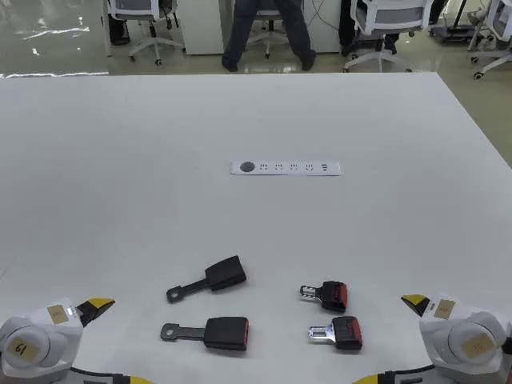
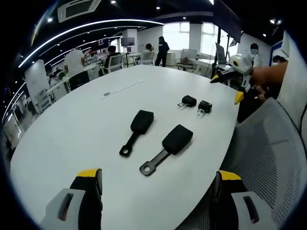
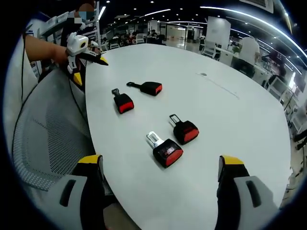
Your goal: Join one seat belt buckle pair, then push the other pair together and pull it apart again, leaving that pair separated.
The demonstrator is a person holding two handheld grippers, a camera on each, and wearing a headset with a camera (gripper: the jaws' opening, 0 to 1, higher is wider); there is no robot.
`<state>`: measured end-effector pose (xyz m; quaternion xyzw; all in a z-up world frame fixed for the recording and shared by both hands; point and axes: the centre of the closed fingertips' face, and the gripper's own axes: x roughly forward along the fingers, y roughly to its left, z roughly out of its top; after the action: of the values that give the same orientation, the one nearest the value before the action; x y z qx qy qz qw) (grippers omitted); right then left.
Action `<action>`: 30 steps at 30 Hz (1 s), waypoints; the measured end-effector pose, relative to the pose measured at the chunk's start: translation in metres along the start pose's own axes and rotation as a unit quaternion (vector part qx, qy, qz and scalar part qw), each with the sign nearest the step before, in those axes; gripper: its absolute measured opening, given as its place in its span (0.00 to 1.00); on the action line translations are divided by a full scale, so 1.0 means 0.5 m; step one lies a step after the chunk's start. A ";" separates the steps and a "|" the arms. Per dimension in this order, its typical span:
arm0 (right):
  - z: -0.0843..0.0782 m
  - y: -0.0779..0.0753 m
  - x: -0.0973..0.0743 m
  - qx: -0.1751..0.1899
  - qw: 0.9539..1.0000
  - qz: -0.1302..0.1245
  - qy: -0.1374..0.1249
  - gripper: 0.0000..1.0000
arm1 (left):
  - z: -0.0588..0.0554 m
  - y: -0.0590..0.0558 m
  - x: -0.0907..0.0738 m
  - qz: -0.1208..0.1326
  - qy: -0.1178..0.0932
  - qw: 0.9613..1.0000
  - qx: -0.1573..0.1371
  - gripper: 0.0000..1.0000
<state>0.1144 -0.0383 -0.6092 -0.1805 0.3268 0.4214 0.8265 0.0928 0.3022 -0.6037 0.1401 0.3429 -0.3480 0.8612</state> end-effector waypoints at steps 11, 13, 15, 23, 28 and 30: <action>0.003 0.005 -0.005 0.001 1.000 -0.002 -0.003 0.99 | -0.004 0.000 -0.007 0.002 0.000 1.000 -0.001 1.00; 0.002 0.005 -0.005 0.001 1.000 -0.002 -0.003 0.99 | -0.008 0.002 -0.008 0.003 0.001 1.000 -0.001 1.00; 0.003 0.006 -0.006 0.001 1.000 -0.003 -0.003 0.99 | -0.007 0.001 -0.008 0.004 0.001 1.000 -0.002 1.00; 0.006 0.009 -0.012 0.000 1.000 -0.004 -0.005 0.99 | -0.007 -0.003 -0.010 0.005 -0.001 1.000 -0.005 1.00; 0.013 0.013 -0.020 0.001 1.000 -0.005 -0.005 0.99 | 0.000 -0.012 -0.014 0.005 0.000 1.000 -0.005 1.00; 0.010 0.011 -0.018 0.001 1.000 -0.005 -0.005 0.99 | 0.002 -0.013 -0.015 0.006 0.000 1.000 -0.006 1.00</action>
<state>0.1077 -0.0374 -0.5994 -0.1792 0.3219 0.4182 0.8303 0.0848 0.3006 -0.5979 0.1370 0.3440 -0.3409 0.8641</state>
